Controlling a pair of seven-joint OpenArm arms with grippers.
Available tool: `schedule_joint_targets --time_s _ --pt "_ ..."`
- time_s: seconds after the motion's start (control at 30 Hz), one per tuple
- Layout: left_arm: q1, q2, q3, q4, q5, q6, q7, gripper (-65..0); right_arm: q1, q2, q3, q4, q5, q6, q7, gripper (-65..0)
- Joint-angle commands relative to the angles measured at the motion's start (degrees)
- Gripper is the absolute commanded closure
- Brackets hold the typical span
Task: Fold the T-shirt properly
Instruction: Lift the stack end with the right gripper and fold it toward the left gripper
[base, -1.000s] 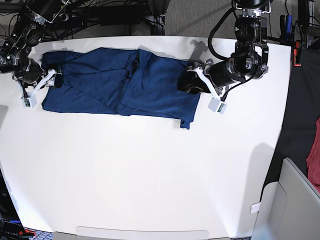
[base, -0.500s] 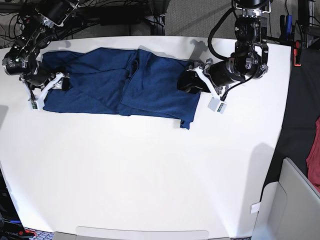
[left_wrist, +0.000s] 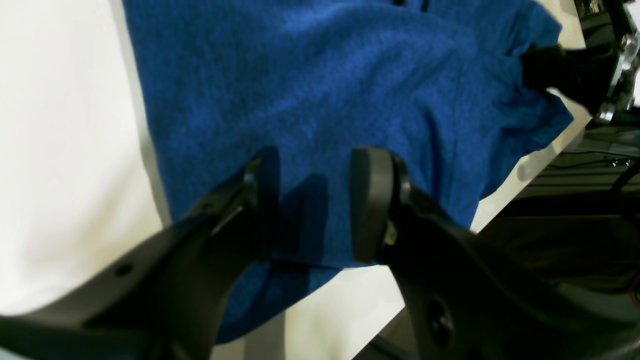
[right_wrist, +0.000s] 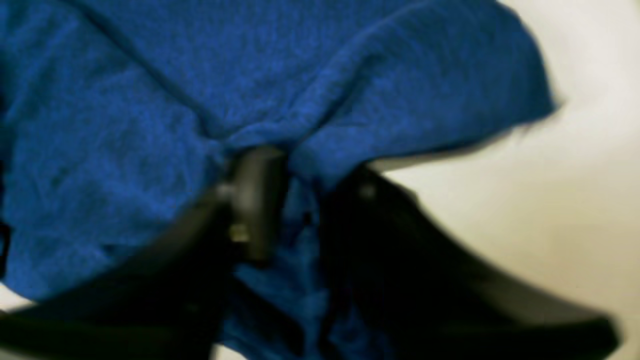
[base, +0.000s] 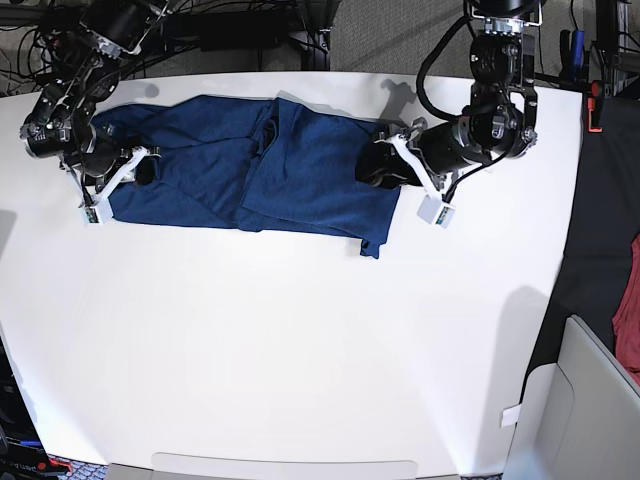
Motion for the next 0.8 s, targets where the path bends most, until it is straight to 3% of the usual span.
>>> schedule_joint_targets --time_s 0.0,0.1,0.23,0.53,0.63,0.77 --pt "-0.7 -0.2 -0.4 1.0 -1.1 -0.4 -0.8 -22.8 0.3 0.3 0.0 0.3 -0.2 0.1 -1.8 -10.8" --pt "-0.7 -0.2 -0.4 1.0 -1.1 -0.4 -0.8 -22.8 1.3 0.2 0.1 0.3 0.5 0.1 -1.8 -8.5" --pt "-0.7 -0.2 -0.5 1.0 -1.1 -0.4 -0.8 -22.8 2.0 0.2 1.5 2.1 6.7 0.1 -1.8 -5.7" --pt "-0.7 -0.5 -0.6 1.0 -1.1 -0.4 -1.0 -22.8 3.1 -0.7 2.1 11.2 15.4 0.1 -1.8 -5.6" --pt "-0.7 -0.6 -2.1 1.0 -1.0 -0.4 -1.0 -22.8 3.1 -2.4 -2.0 12.0 18.9 0.1 -1.8 -5.6" --pt "0.1 -0.6 -3.9 0.8 -0.9 -0.4 -1.1 -22.8 3.2 -5.2 -8.7 13.2 19.0 0.1 -1.8 -5.6"
